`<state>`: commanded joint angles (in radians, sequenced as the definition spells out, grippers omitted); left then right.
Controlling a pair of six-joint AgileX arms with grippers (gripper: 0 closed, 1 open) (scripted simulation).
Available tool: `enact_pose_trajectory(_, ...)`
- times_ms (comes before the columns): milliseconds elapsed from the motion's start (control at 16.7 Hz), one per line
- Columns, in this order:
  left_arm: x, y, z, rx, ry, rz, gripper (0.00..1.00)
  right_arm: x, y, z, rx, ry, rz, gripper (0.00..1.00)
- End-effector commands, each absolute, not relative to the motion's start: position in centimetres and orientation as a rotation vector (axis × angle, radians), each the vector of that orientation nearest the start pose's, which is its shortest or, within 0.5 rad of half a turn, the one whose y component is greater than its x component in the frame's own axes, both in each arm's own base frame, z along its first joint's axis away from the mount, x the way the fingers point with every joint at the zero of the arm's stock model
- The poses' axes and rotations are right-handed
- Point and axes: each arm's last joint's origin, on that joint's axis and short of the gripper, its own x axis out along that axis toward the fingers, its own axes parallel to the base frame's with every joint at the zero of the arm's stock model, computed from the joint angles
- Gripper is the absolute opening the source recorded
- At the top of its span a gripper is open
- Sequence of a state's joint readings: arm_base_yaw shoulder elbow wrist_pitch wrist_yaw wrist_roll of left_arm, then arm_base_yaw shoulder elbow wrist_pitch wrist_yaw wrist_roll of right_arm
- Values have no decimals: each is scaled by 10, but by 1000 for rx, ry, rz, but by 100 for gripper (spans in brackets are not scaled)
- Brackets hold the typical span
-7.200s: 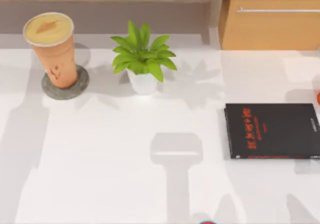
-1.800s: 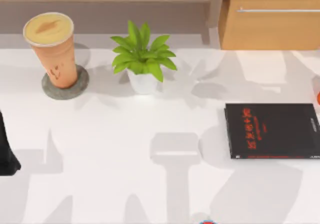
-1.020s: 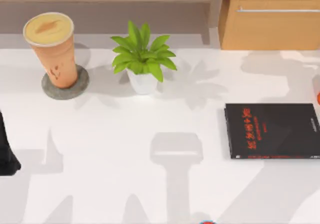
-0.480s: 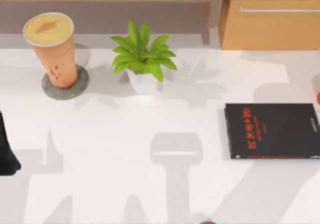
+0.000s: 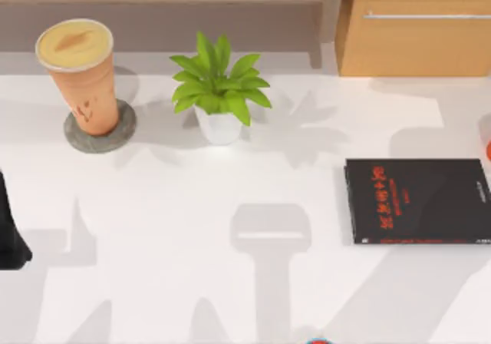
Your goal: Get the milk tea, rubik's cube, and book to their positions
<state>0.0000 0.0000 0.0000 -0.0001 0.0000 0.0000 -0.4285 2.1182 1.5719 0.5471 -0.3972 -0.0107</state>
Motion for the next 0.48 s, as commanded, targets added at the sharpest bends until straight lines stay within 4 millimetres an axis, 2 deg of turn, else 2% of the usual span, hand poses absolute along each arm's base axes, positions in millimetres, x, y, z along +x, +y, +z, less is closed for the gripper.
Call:
enact_pose_trajectory(360, 106, -1, 160, 0, 0, 0, 100, 462, -191, 249, -23, 5, -7, 2)
enact_pose_trajectory(480, 106, -1, 160, 0, 0, 0, 100, 462, -191, 249, -23, 5, -7, 0)
